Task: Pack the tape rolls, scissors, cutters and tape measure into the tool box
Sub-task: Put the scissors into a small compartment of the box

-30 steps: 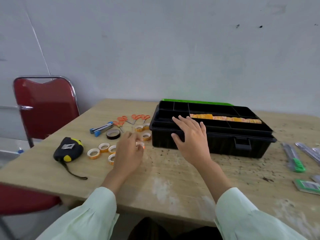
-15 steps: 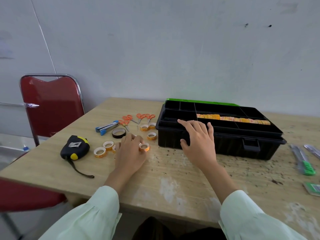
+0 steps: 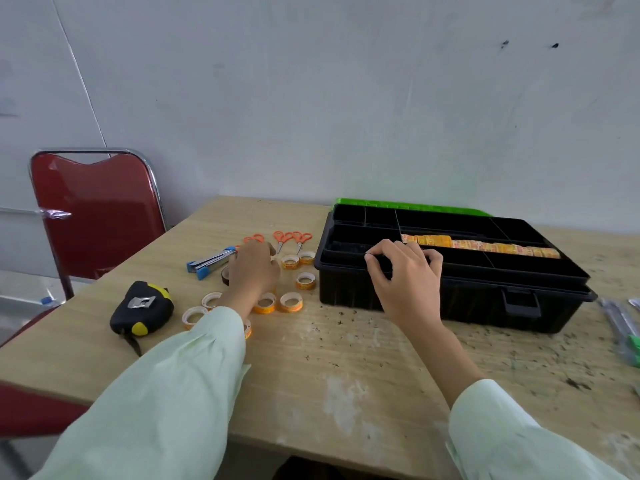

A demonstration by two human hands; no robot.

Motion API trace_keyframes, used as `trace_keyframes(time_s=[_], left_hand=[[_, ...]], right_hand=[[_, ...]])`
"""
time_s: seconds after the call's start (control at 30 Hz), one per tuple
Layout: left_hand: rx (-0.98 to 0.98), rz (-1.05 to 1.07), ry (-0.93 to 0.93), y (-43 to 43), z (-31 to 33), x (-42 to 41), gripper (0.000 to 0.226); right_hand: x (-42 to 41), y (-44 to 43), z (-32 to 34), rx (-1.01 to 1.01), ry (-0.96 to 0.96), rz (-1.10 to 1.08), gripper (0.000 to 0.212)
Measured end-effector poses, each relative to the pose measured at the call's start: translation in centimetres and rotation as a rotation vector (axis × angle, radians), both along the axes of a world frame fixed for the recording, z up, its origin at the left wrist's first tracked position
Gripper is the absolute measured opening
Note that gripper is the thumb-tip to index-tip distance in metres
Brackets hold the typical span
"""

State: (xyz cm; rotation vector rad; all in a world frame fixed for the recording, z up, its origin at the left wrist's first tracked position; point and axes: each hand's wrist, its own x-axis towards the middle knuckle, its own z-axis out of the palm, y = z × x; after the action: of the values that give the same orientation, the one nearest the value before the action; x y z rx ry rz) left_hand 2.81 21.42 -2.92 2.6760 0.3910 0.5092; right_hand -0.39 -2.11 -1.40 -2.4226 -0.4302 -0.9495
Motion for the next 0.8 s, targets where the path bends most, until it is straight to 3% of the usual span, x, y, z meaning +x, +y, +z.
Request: trace_keyframes(time_s=[0.3, 0.47, 0.6, 0.7, 0.8], left_hand=[[0.211, 0.053, 0.266, 1.1, -0.5, 2.6, 0.029], [0.265, -0.003, 0.149, 0.9, -1.0, 2.7, 0.021], [0.163, -0.032, 0.029, 0.8, -1.1, 2.8, 0.02], [-0.028, -0.041, -0.084, 0.8, -1.3, 2.8, 0.035], [-0.198, -0.05, -0.185, 0.8, -0.9, 2.1, 0.029]], right_hand=[[0.6, 0.4, -0.8, -0.002, -0.104, -0.05, 0.016], [0.8, 0.6, -1.1, -0.017, -0.149, -0.081, 0.021], [0.9, 0.6, -1.1, -0.023, -0.166, -0.089, 0.019], [0.9, 0.5, -1.2, -0.024, -0.166, -0.087, 0.017], [0.9, 0.6, -1.1, -0.031, -0.149, -0.079, 0.019]])
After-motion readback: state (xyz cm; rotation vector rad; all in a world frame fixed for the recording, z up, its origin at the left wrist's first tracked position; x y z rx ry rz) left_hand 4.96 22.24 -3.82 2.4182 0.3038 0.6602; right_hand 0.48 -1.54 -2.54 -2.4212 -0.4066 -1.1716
